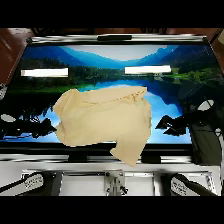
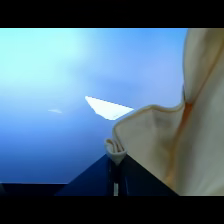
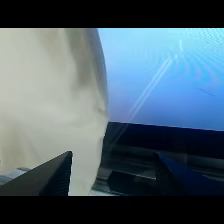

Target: Fold the shirts.

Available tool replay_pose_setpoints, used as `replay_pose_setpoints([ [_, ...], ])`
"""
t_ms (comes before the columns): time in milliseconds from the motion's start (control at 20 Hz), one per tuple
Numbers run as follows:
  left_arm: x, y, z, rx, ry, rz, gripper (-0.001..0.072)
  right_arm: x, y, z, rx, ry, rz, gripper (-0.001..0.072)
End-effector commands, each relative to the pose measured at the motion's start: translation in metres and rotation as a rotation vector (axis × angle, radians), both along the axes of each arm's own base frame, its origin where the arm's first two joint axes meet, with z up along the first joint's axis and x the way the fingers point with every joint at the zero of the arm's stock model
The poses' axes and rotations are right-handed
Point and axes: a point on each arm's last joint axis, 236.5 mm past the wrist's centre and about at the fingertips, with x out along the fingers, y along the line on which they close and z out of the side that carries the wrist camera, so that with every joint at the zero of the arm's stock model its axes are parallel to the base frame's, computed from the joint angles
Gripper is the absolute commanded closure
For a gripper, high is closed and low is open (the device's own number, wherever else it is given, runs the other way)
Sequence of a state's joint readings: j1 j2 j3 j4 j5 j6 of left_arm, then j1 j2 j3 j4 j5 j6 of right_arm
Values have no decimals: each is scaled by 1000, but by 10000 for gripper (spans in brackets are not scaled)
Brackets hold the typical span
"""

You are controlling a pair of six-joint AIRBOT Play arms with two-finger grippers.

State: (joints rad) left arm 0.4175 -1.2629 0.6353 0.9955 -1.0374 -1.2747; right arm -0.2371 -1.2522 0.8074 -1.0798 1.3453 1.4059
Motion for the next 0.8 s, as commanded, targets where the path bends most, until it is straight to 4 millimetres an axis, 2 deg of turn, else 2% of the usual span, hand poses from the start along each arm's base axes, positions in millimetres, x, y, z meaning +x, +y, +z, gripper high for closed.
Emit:
replay_pose_setpoints([
  [0, -4, -7, 9, -24, -2, -25, 670, 2, 19, -25, 2, -25, -24, 79],
  [250, -2, -7, 23, -11, -40, -31, 669, 13, 48, -44, 48, -25, -8, 81],
  [350, -2, -7, 25, -11, -45, -34, 669, 21, 52, -47, 29, -53, -21, 283],
  [400, 0, -6, 26, -8, -49, -34, 669, 21, 57, -46, 34, -54, -24, 349],
  [450, 2, -5, 28, -6, -55, -34, 669, 20, 63, -45, 48, -51, -13, 432],
  [500, 5, -5, 32, -5, -63, -38, 669, 16, 70, -42, 66, -49, 17, 566],
  [550, 9, -4, 38, -6, -72, -47, 669, 12, 74, -38, 77, -48, 50, 635],
  [600, 16, -2, 48, 5, -104, -70, 671, 13, 75, -28, 81, -68, 81, 636],
  [650, 28, 3, 65, 32, -161, -75, 672, 22, 75, -10, 84, -116, 103, 636],
  [700, 47, 12, 96, 79, -253, -58, 673, 40, 73, 22, 86, -230, 140, 636],
  [750, 68, 23, 141, 142, -382, -39, 673, 62, 70, 64, 70, -376, 173, 636],
])
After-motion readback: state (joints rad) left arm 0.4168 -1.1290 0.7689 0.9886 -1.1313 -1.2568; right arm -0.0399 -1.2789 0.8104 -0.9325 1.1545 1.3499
